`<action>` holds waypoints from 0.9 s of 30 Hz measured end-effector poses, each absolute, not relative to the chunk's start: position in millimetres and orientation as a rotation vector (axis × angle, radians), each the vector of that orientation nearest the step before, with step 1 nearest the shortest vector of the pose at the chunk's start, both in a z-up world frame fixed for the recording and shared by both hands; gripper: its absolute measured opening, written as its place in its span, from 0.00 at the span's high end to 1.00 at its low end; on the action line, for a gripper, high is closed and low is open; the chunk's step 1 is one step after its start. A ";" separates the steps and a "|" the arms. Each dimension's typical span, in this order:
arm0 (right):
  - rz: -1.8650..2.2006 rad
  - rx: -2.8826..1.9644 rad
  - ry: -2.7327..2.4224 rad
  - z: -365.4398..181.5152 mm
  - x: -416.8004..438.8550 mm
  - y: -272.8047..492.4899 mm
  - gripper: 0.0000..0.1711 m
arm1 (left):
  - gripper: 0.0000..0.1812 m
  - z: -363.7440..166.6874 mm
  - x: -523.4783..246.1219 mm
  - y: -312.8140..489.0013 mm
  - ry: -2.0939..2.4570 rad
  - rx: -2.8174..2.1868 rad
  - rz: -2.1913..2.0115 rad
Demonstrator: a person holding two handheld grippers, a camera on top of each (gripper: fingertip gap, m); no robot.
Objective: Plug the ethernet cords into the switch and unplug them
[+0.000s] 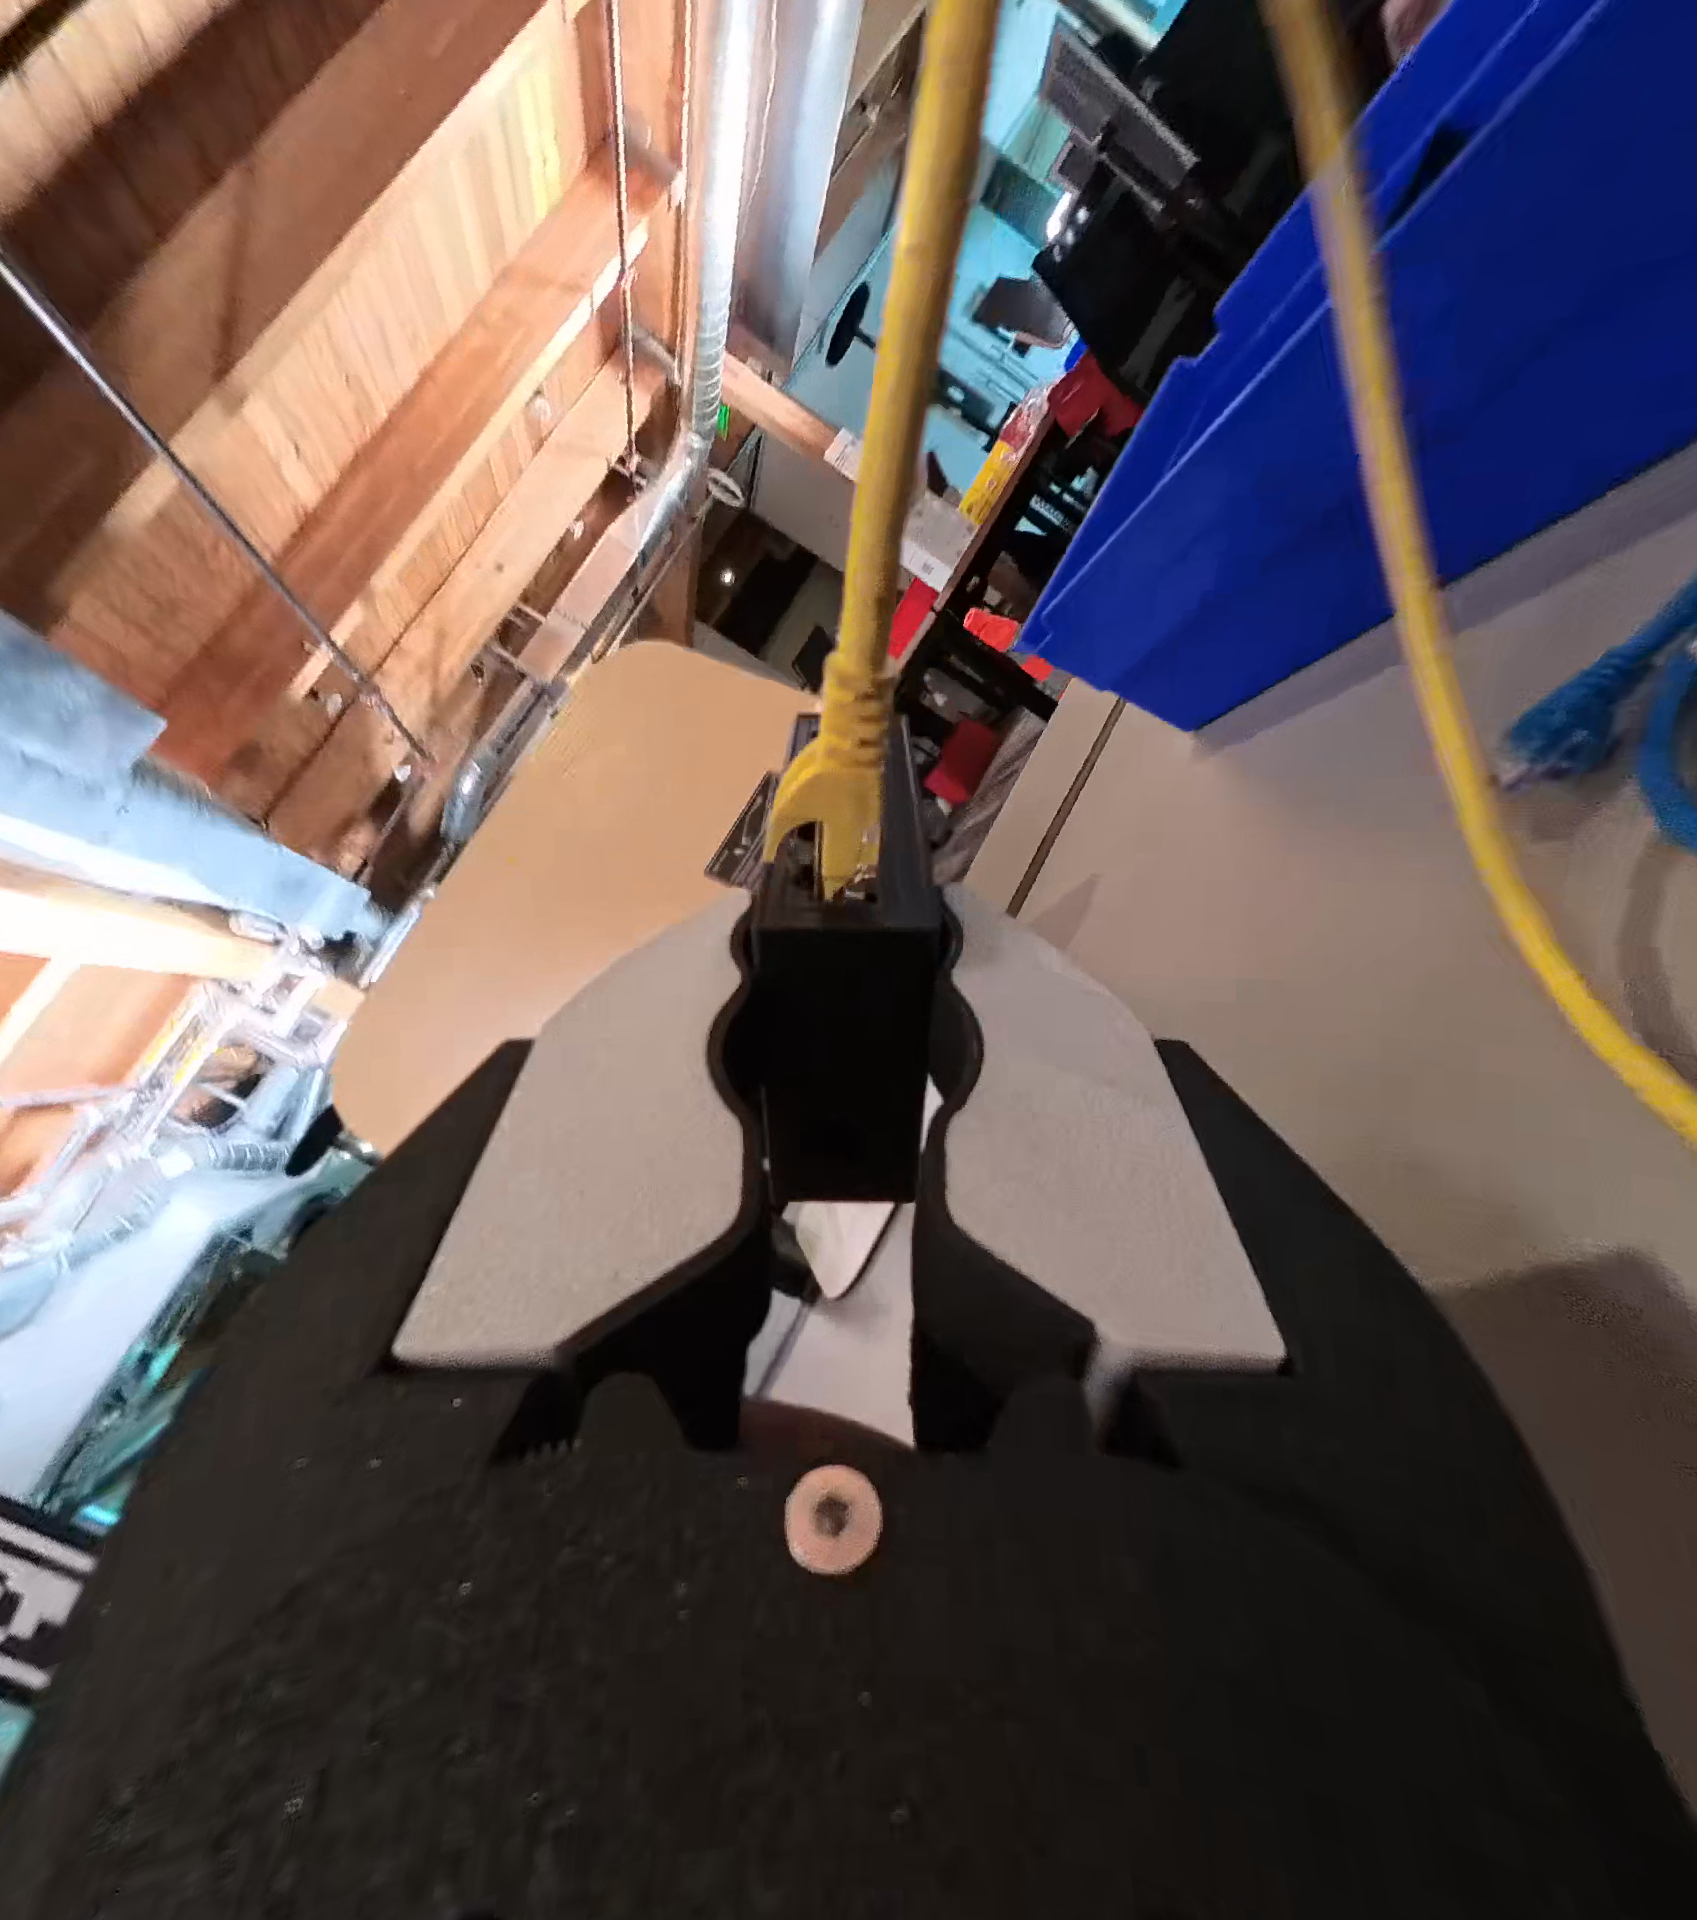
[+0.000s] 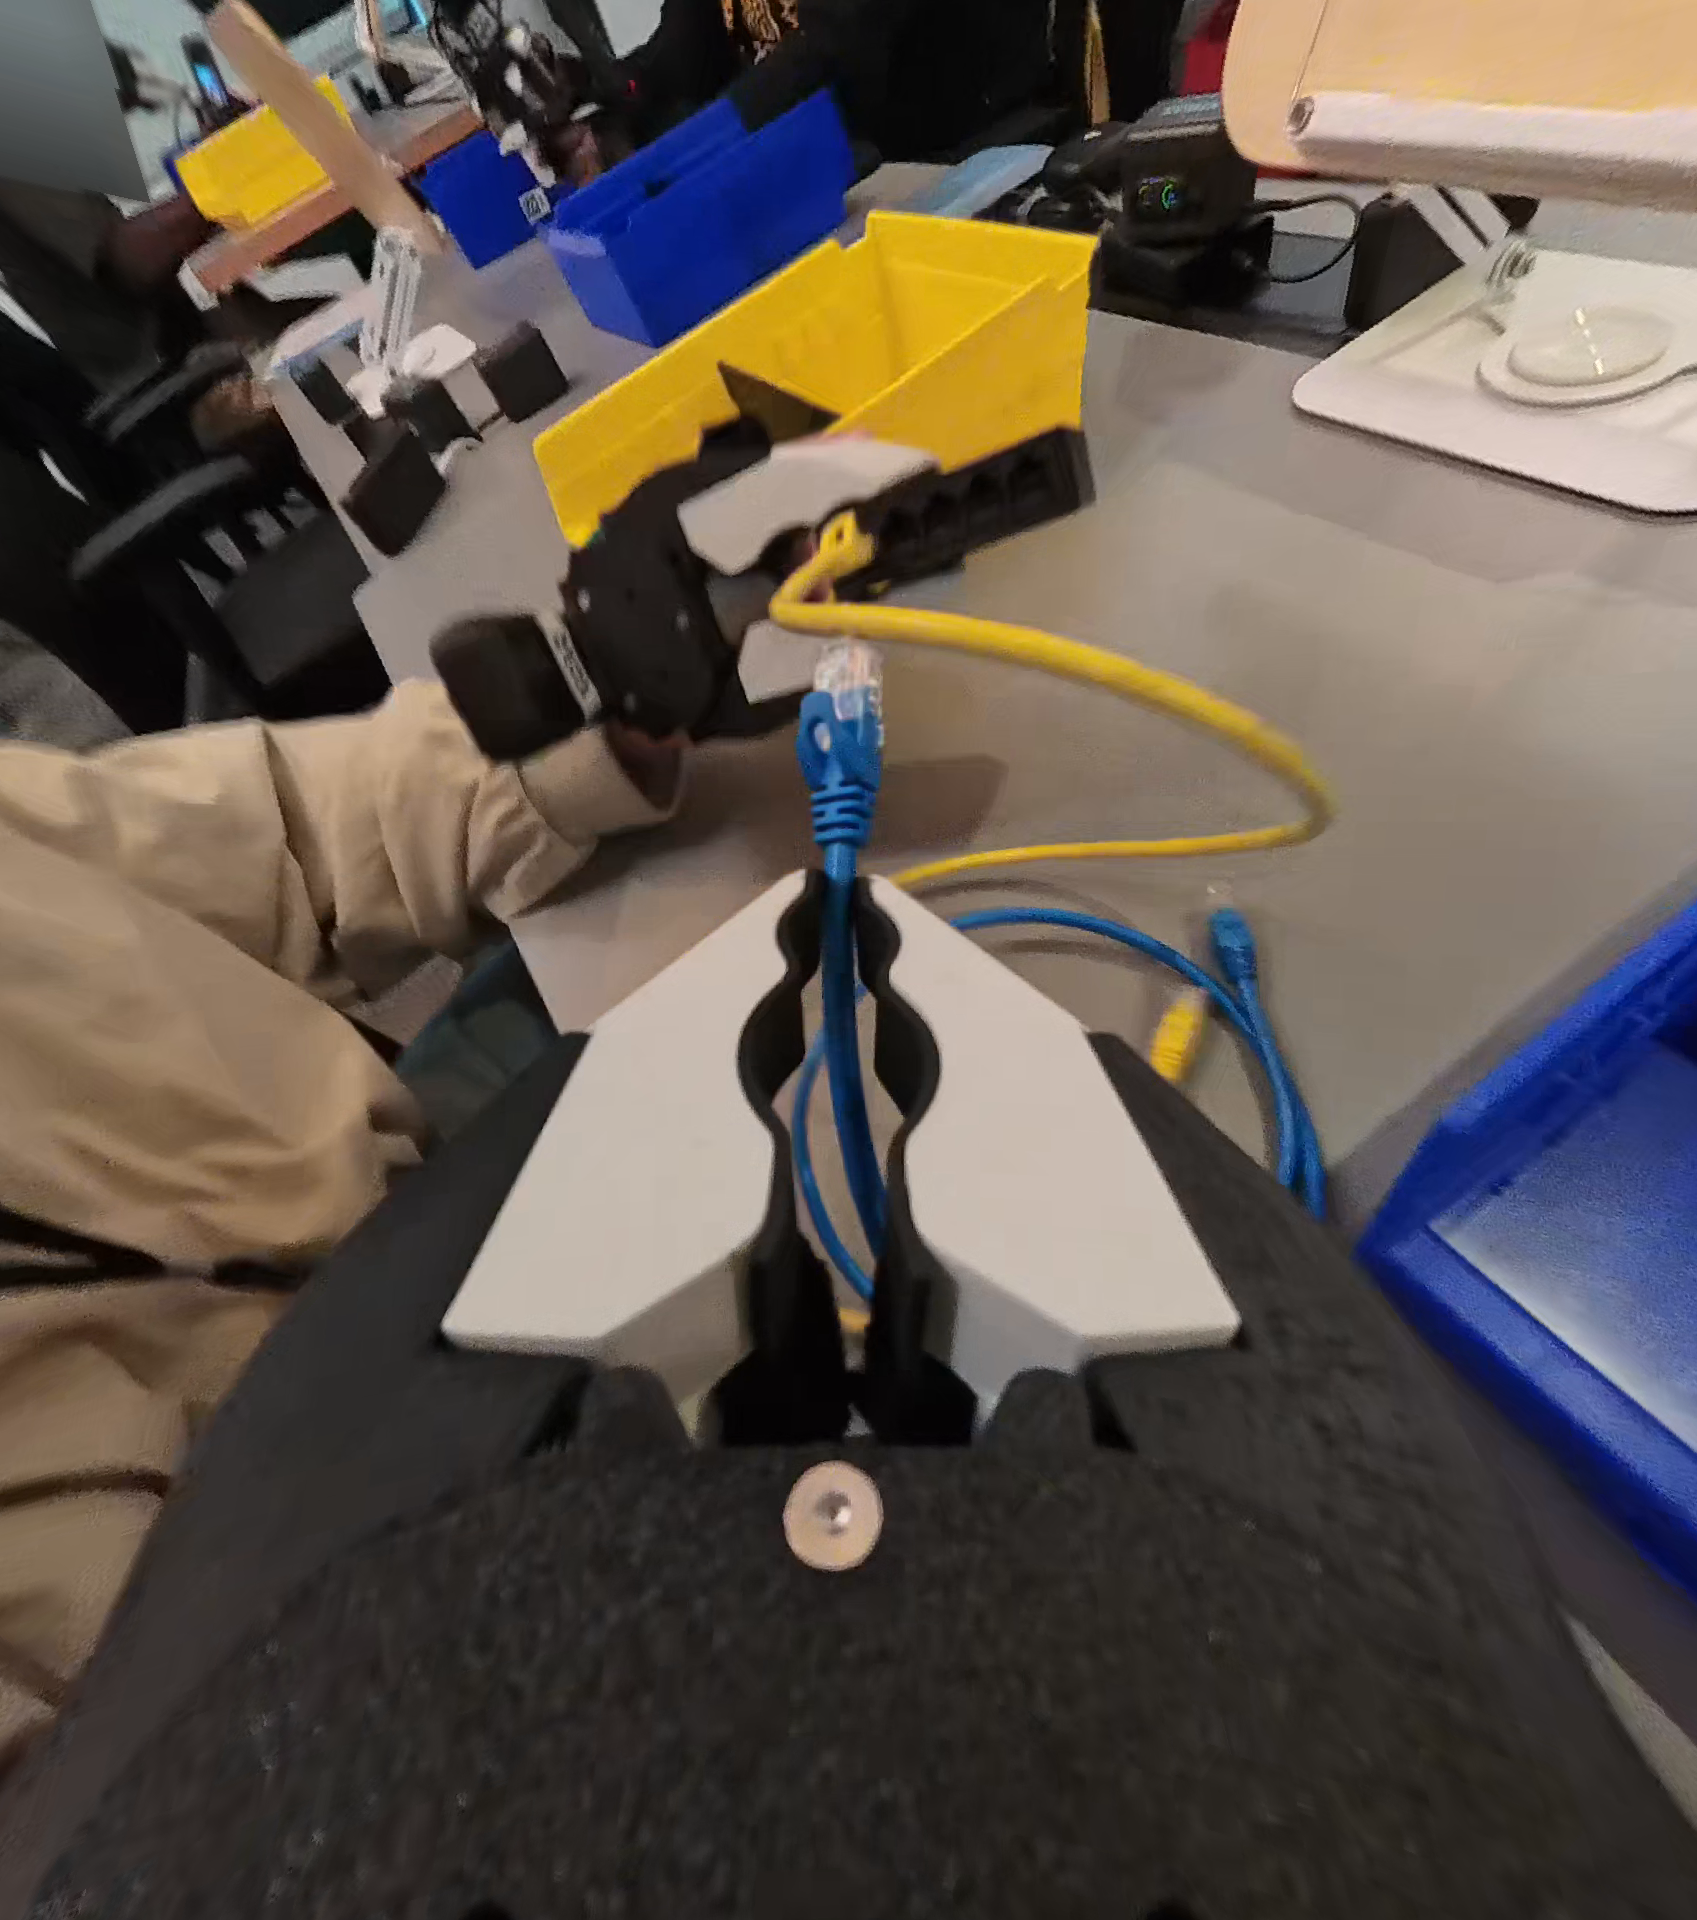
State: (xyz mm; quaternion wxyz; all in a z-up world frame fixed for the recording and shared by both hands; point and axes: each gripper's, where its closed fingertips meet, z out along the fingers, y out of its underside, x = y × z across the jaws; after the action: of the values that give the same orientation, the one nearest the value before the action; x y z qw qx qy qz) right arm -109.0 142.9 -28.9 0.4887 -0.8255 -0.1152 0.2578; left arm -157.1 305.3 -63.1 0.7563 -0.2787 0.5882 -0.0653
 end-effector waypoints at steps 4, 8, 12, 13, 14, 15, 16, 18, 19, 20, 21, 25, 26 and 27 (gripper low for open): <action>0.677 -2.067 -0.366 -29.0 -135.0 165.4 0.97 | 0.85 -67.0 -154.3 293.4 1.324 -0.525 -0.163; 0.490 -2.187 -0.676 -44.2 -150.1 141.2 0.98 | 0.85 -71.9 -152.6 295.2 1.340 -0.530 -0.149; 0.545 -2.351 -0.690 -82.4 -135.9 120.2 0.98 | 0.85 -68.5 -155.7 313.1 1.302 -0.641 -0.098; 0.575 -2.366 -0.691 -89.7 -134.6 116.3 0.98 | 0.85 -68.9 -156.7 317.6 1.302 -0.663 -0.099; 0.623 -2.359 -0.697 -90.3 -136.6 112.8 0.98 | 0.85 -70.1 -157.2 319.8 1.310 -0.668 -0.099; 0.669 -2.313 -0.706 -82.4 -141.0 111.9 0.98 | 0.85 -71.8 -156.6 319.1 1.326 -0.646 -0.090; 0.708 -2.250 -0.706 -67.9 -145.4 113.4 0.98 | 0.85 -73.7 -155.4 316.1 1.341 -0.603 -0.061; 0.693 -2.167 -0.667 -39.6 -143.2 124.4 0.97 | 0.85 -77.8 -152.0 305.7 1.369 -0.491 0.026; 0.624 -2.168 -0.627 -32.0 -134.7 134.7 0.97 | 0.85 -80.4 -149.9 298.2 1.386 -0.441 0.041; 0.526 -2.185 -0.559 -28.4 -122.0 148.8 0.97 | 0.85 -81.8 -148.5 290.9 1.395 -0.405 0.039; 0.459 -2.204 -0.498 -27.4 -113.3 161.9 0.97 | 0.85 -82.3 -147.5 285.7 1.399 -0.387 0.035; 0.569 -2.300 -0.514 -58.7 -143.4 187.8 0.97 | 0.85 -80.1 -148.0 278.1 1.391 -0.348 0.041; 0.574 -2.329 -0.507 -70.0 -146.8 193.2 0.97 | 0.85 -80.4 -148.2 276.9 1.392 -0.338 0.048; 0.598 -2.346 -0.489 -77.6 -149.3 197.8 0.97 | 0.85 -81.1 -148.4 276.4 1.395 -0.327 0.063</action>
State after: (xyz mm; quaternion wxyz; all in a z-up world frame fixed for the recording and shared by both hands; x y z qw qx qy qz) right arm -149.3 197.8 -77.6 0.3297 -0.8968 -0.1868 0.2284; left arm -148.4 276.4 -81.1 0.7537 -0.1498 0.6393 0.0289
